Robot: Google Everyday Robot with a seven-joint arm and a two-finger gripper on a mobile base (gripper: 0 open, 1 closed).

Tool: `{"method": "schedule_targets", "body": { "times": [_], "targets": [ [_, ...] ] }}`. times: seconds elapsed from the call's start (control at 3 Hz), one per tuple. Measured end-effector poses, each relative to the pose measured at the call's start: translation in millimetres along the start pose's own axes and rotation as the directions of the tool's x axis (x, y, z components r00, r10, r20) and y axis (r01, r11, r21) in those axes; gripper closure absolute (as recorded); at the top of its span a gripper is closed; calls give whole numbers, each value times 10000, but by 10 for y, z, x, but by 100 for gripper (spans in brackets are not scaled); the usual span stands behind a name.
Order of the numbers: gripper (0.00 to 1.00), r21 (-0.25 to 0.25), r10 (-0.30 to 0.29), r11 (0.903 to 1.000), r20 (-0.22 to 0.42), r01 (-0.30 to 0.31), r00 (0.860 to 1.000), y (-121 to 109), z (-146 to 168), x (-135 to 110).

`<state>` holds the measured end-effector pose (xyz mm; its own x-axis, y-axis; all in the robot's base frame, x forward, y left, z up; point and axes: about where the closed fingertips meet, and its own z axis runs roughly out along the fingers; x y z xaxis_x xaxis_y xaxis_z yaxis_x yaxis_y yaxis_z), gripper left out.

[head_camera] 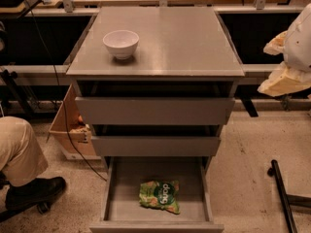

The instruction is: Pick green rice chip bag from bottom drawer and place on counter

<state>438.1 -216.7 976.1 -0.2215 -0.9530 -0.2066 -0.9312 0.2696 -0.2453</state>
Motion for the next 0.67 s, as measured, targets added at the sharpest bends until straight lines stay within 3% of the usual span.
{"method": "schedule_targets", "body": {
  "times": [0.33,0.67],
  "targets": [
    [0,0,0,10000,0,0,10000,0,0,0],
    [0,-203,-80,9998,-8,80,10000,58,258,-5]
  ]
}}
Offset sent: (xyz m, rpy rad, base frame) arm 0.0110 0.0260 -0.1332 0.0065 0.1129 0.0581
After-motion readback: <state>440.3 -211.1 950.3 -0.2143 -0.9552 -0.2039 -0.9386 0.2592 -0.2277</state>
